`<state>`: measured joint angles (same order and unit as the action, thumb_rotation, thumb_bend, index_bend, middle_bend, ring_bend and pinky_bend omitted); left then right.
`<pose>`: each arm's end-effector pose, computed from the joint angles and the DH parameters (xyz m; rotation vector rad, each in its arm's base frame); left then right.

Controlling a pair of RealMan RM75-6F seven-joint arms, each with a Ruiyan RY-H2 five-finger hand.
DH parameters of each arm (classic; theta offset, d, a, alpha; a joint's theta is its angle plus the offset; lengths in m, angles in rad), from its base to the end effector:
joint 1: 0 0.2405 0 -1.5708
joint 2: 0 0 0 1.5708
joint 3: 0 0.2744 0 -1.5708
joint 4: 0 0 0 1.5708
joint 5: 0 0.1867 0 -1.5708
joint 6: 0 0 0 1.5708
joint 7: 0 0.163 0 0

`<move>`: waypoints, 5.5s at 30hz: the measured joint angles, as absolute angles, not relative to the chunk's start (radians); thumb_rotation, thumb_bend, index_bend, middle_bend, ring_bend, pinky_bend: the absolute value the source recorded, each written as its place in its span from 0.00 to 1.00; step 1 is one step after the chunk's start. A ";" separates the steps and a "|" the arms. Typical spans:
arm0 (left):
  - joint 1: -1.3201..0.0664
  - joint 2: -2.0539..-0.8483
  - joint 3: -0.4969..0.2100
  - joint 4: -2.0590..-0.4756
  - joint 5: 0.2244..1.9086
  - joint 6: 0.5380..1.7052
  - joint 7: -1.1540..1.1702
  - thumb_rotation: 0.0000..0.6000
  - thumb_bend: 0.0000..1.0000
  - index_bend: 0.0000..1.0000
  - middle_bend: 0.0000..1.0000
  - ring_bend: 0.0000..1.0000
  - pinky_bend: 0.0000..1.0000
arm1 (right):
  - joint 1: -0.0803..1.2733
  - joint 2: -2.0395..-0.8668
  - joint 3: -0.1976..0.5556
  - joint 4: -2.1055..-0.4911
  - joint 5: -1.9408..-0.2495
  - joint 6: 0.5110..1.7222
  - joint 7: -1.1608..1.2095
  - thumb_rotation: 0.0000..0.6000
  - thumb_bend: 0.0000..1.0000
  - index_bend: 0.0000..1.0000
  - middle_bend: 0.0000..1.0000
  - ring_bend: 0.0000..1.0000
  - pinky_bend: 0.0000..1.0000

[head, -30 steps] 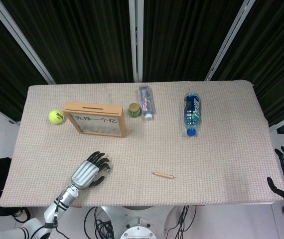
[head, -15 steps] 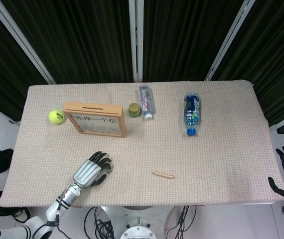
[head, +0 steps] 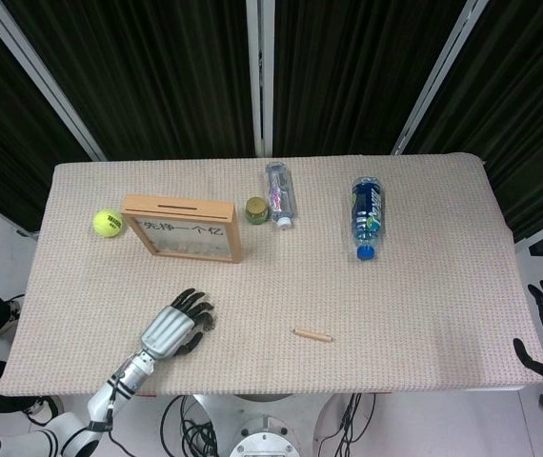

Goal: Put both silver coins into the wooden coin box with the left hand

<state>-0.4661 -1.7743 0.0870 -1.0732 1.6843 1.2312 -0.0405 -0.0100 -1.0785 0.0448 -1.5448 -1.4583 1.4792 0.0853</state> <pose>-0.2256 0.2624 -0.0628 -2.0271 -0.8690 -1.0890 -0.3557 -0.1666 0.2106 1.2938 -0.9614 0.7950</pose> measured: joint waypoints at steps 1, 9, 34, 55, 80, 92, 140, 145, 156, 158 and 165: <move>-0.469 -1.774 0.087 -1.074 1.684 1.228 -0.039 1.00 0.29 0.38 0.22 0.08 0.10 | -0.011 -1.079 0.045 -1.544 -1.458 1.480 0.086 1.00 0.29 0.00 0.00 0.00 0.00; -0.489 -1.774 0.082 -1.081 1.687 1.212 -0.031 1.00 0.29 0.38 0.22 0.08 0.10 | -0.014 -1.078 0.045 -1.541 -1.456 1.483 0.091 1.00 0.29 0.00 0.00 0.00 0.00; -0.531 -1.812 0.056 -1.050 1.687 1.214 -0.018 1.00 0.29 0.50 0.24 0.08 0.11 | -0.015 -1.075 0.046 -1.528 -1.458 1.481 0.113 1.00 0.29 0.00 0.00 0.00 0.00; -0.530 -1.800 0.052 -1.044 1.692 1.251 0.039 1.00 0.30 0.49 0.24 0.08 0.14 | -0.016 -1.072 0.043 -1.537 -1.460 1.479 0.104 1.00 0.29 0.00 0.00 0.00 0.00; -0.533 -1.786 0.045 -1.065 1.678 1.249 0.075 1.00 0.51 0.64 0.27 0.08 0.17 | -0.020 -1.075 0.042 -1.518 -1.459 1.480 0.126 1.00 0.29 0.00 0.00 0.00 0.00; -0.533 -1.657 0.007 -1.293 1.684 1.317 0.066 1.00 0.52 0.67 0.30 0.10 0.17 | -0.024 -1.072 0.046 -1.521 -1.462 1.495 0.128 1.00 0.29 0.00 0.00 0.00 0.00; -1.012 -1.174 -0.363 -1.742 0.498 0.947 0.465 1.00 0.52 0.70 0.31 0.10 0.14 | -0.004 -1.075 0.062 -1.532 -1.433 1.467 0.100 1.00 0.29 0.00 0.00 0.00 0.00; -1.025 -1.172 -0.351 -1.747 0.467 0.957 0.469 1.00 0.52 0.70 0.31 0.10 0.14 | -0.005 -1.075 0.062 -1.528 -1.436 1.469 0.107 1.00 0.29 0.00 0.00 0.00 0.00; -1.034 -1.157 -0.335 -1.760 0.438 0.955 0.450 1.00 0.53 0.70 0.31 0.10 0.14 | -0.005 -1.077 0.061 -1.531 -1.438 1.469 0.101 1.00 0.29 0.00 0.00 0.00 0.00; -1.034 -1.158 -0.332 -1.755 0.434 0.953 0.446 1.00 0.53 0.70 0.31 0.10 0.14 | -0.004 -1.077 0.060 -1.532 -1.439 1.469 0.098 1.00 0.29 0.00 0.00 0.00 0.00; -1.034 -1.162 -0.321 -1.739 0.432 0.939 0.423 1.00 0.53 0.65 0.30 0.10 0.14 | -0.006 -1.075 0.061 -1.534 -1.436 1.471 0.095 1.00 0.29 0.00 0.00 0.00 0.00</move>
<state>-1.0342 -1.1623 -0.3209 -1.7389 0.4317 0.9386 0.4229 -0.0057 -1.0753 0.0608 -1.5345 -1.4364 1.4707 0.0951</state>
